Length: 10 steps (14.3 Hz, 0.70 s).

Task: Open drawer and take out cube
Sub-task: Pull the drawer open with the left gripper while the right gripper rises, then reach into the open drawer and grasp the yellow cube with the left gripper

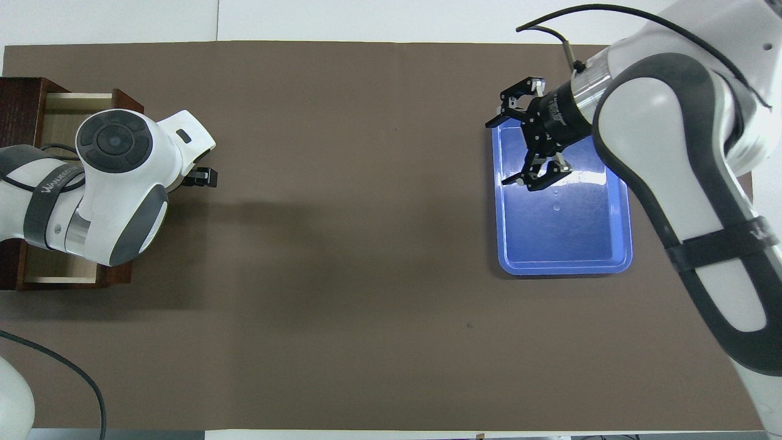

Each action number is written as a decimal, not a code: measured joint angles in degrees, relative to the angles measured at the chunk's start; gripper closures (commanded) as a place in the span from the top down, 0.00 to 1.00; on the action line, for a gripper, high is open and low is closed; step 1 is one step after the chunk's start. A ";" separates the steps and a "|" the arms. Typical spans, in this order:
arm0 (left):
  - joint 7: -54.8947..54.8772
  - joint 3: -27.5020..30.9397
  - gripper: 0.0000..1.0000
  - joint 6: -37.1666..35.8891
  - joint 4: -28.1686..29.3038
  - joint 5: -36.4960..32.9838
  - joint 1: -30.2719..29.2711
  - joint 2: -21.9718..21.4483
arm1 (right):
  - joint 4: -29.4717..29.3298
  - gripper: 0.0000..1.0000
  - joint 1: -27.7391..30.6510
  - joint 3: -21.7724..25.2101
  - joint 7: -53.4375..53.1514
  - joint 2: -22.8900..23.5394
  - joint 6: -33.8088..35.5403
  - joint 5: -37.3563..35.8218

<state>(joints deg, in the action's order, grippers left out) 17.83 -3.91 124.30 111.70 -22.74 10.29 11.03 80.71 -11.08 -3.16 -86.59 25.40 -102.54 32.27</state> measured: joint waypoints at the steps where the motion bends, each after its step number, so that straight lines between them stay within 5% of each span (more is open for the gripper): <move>1: 0.14 0.01 1.00 0.00 -0.04 0.68 0.33 0.00 | 0.01 1.00 -0.62 0.00 -0.52 0.53 -0.52 0.45; 10: 2.74 0.09 1.00 -0.22 -0.30 3.48 2.94 0.07 | 7.45 1.00 -0.88 0.17 5.31 0.98 -9.12 6.16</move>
<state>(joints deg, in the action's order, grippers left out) 20.57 -3.82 124.08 111.40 -19.25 13.23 11.10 88.16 -11.96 -2.99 -81.27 26.38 -111.65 38.43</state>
